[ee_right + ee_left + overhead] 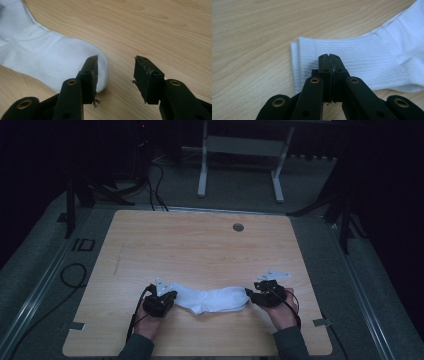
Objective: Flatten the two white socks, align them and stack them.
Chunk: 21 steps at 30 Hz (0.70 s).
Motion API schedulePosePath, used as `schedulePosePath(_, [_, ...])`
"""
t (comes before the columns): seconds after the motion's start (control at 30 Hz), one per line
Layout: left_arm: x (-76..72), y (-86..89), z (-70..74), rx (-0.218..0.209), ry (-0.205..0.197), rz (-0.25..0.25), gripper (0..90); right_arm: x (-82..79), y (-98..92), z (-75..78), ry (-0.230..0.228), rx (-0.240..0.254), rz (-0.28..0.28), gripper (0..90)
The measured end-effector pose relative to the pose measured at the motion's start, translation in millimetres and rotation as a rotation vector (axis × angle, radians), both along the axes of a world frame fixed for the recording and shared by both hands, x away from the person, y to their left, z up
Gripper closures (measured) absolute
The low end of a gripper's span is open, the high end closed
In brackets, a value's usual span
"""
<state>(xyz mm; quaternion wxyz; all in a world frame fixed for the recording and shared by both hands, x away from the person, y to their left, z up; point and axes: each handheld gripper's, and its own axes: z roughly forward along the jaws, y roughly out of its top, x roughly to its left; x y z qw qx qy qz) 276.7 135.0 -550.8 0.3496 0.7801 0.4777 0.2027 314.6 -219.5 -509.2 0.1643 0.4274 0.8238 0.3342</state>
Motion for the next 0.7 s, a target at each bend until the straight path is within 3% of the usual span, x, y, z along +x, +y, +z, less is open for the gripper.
schedulePosePath(0.27, [-0.6, 6.2, 5.2, -0.01, -0.017, 0.006, 88.4, 0.6, -6.6, -1.0, 0.009, 0.004, -0.023, 52.0])
schedulePosePath(0.57, [3.1, 28.0, 11.2, -0.027, -0.019, 0.064, 87.4, 1.2, -13.8, -6.7, 0.027, 0.004, -0.044, 50.7])
schedulePosePath(0.7, [5.7, 37.3, 12.8, -0.01, -0.023, 0.096, 86.8, 2.2, -17.3, -6.6, 0.023, 0.001, -0.056, 50.4])
